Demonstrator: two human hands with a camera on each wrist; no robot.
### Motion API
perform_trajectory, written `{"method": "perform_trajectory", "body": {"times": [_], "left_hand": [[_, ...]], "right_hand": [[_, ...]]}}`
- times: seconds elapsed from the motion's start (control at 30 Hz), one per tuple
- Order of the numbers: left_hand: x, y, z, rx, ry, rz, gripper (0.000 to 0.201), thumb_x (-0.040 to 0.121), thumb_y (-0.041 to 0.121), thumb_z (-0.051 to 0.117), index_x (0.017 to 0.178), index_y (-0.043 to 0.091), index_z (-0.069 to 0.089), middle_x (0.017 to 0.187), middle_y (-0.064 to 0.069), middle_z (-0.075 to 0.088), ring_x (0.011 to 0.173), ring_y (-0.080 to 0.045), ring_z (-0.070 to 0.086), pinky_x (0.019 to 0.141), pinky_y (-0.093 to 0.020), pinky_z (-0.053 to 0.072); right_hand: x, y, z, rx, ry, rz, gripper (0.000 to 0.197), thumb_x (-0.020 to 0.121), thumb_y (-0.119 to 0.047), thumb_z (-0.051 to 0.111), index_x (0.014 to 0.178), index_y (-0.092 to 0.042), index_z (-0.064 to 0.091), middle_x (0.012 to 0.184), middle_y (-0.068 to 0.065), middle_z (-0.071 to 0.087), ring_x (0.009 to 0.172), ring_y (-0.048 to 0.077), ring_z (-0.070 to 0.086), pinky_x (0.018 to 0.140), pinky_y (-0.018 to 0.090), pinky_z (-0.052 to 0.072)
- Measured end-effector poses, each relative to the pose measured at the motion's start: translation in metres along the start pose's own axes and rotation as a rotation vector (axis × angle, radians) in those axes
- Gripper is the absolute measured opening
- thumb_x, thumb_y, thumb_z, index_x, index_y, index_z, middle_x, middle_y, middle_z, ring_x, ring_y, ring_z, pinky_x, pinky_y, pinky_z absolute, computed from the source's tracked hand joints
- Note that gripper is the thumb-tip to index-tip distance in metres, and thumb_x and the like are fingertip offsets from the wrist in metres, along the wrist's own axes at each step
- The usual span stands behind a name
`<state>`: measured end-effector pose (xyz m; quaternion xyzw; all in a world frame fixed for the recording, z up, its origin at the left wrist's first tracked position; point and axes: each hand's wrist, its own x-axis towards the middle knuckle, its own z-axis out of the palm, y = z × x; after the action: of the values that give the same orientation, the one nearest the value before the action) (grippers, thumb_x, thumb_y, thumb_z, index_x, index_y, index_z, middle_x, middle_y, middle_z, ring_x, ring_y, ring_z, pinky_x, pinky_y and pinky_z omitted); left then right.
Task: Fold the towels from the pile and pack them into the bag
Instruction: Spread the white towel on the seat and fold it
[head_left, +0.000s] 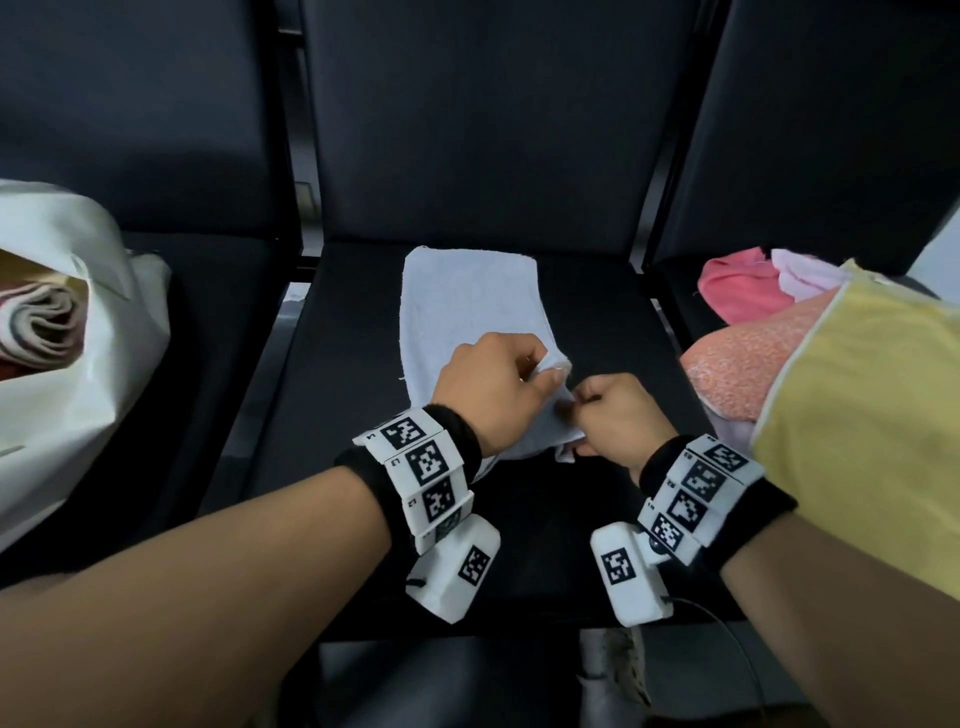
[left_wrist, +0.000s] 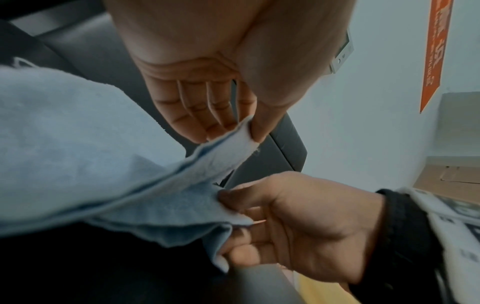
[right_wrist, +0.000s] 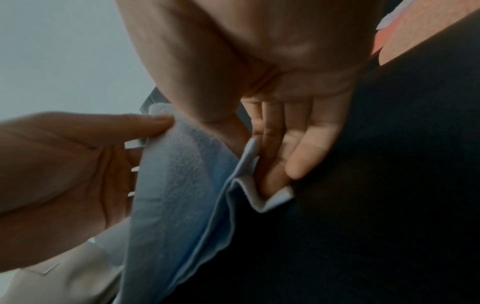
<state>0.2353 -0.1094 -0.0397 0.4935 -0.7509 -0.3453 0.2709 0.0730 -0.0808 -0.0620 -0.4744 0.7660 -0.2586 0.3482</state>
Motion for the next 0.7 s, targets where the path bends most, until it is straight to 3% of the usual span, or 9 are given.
{"method": "perform_trajectory", "body": {"times": [0.13,0.27,0.37,0.53,0.6,0.7], "left_hand": [[0.001,0.001,-0.002,-0.025,0.024,-0.006,0.029,0.098,0.04,0.061,0.085,0.014,0.067,0.082,-0.002,0.071,0.091,-0.024,0.064,0.085,-0.045,0.053],[0.0,0.0,-0.005,-0.024,0.032,-0.016,0.03,0.098,0.038,0.059,0.085,0.012,0.064,0.082,-0.003,0.07,0.09,-0.024,0.064,0.085,-0.045,0.053],[-0.002,0.0,-0.007,-0.027,0.03,-0.018,0.031,0.099,0.038,0.059,0.086,0.01,0.063,0.082,-0.005,0.07,0.09,-0.024,0.063,0.085,-0.047,0.053],[-0.004,0.003,-0.006,-0.033,0.0,-0.024,0.03,0.099,0.038,0.059,0.084,0.012,0.063,0.082,-0.005,0.07,0.089,-0.025,0.063,0.086,-0.046,0.053],[-0.006,0.003,-0.005,-0.033,-0.011,-0.026,0.028,0.098,0.039,0.059,0.081,0.017,0.062,0.081,-0.003,0.069,0.089,-0.025,0.063,0.085,-0.046,0.053],[-0.007,0.002,-0.006,-0.029,-0.022,-0.022,0.028,0.098,0.04,0.059,0.083,0.017,0.063,0.083,-0.002,0.07,0.091,-0.025,0.063,0.087,-0.046,0.052]], "right_hand": [[-0.009,-0.002,0.0,-0.097,-0.029,-0.037,0.02,0.1,-0.027,0.057,0.089,-0.011,0.064,0.068,0.008,0.074,0.059,0.019,0.073,0.064,0.035,0.057],[-0.014,0.001,0.001,-0.234,-0.025,-0.091,0.019,0.095,-0.027,0.065,0.081,-0.015,0.066,0.068,0.002,0.071,0.061,0.016,0.069,0.06,0.027,0.051],[-0.015,0.001,0.004,-0.328,0.012,-0.115,0.018,0.089,-0.028,0.072,0.073,-0.02,0.068,0.078,0.001,0.068,0.076,0.021,0.067,0.068,0.032,0.055],[-0.018,-0.006,0.007,-0.546,0.043,-0.093,0.006,0.083,-0.026,0.072,0.087,-0.021,0.07,0.103,0.005,0.064,0.09,0.028,0.064,0.072,0.033,0.052],[-0.019,-0.008,0.006,-0.524,0.027,-0.043,0.008,0.083,-0.024,0.073,0.089,-0.022,0.069,0.1,0.005,0.064,0.09,0.029,0.064,0.07,0.031,0.048],[-0.019,-0.008,0.002,-0.395,0.03,-0.014,0.009,0.081,-0.02,0.071,0.074,-0.017,0.066,0.08,0.004,0.066,0.078,0.027,0.064,0.062,0.029,0.045]]}}
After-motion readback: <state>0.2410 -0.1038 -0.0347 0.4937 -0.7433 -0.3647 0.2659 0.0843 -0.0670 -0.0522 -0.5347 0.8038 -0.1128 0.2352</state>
